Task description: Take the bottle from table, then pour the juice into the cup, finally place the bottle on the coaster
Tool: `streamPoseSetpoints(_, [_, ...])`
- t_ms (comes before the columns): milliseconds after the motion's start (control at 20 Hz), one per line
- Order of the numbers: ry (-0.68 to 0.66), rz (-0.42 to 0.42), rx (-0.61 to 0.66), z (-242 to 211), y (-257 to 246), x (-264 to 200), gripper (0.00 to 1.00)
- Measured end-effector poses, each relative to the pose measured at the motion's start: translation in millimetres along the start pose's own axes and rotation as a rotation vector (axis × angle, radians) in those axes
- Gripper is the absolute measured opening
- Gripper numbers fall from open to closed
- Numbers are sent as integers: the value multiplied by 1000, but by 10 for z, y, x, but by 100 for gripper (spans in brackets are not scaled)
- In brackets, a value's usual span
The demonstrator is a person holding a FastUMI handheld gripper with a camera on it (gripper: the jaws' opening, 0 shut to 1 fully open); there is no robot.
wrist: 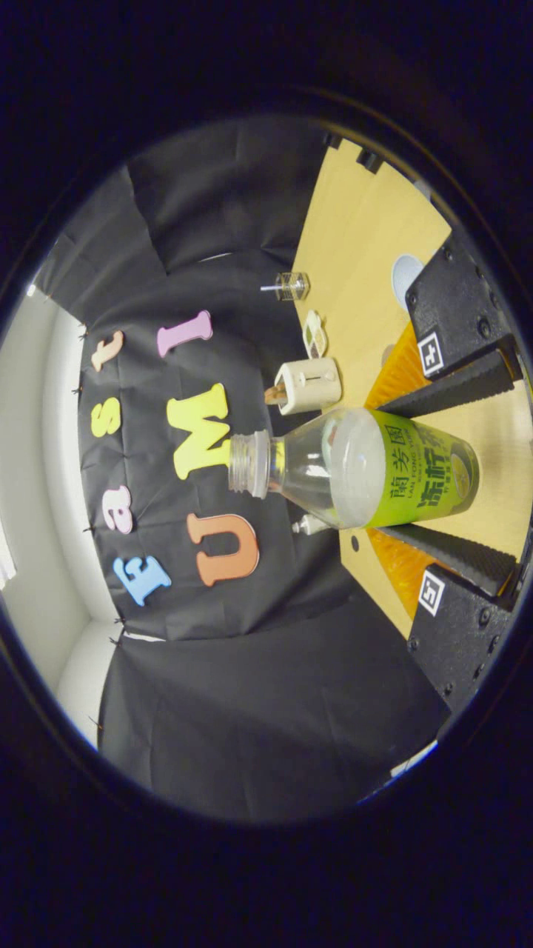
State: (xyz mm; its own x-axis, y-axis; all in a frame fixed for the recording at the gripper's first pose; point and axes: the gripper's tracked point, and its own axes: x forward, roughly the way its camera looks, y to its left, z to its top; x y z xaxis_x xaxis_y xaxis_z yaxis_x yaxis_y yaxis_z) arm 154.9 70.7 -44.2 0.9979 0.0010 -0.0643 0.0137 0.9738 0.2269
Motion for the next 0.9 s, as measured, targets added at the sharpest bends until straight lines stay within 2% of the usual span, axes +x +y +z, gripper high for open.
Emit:
streamPoseSetpoints(200, [2,69,205,10,52,31,80])
streamPoseSetpoints(400, [19,104,429,-47,-73,70,80])
streamPoseSetpoints(600, [24,195,668,-68,-80,30,79])
streamPoseSetpoints(800, [22,214,803,-24,-118,13,79])
streamPoseSetpoints(900, [18,249,893,24,-62,-2,79])
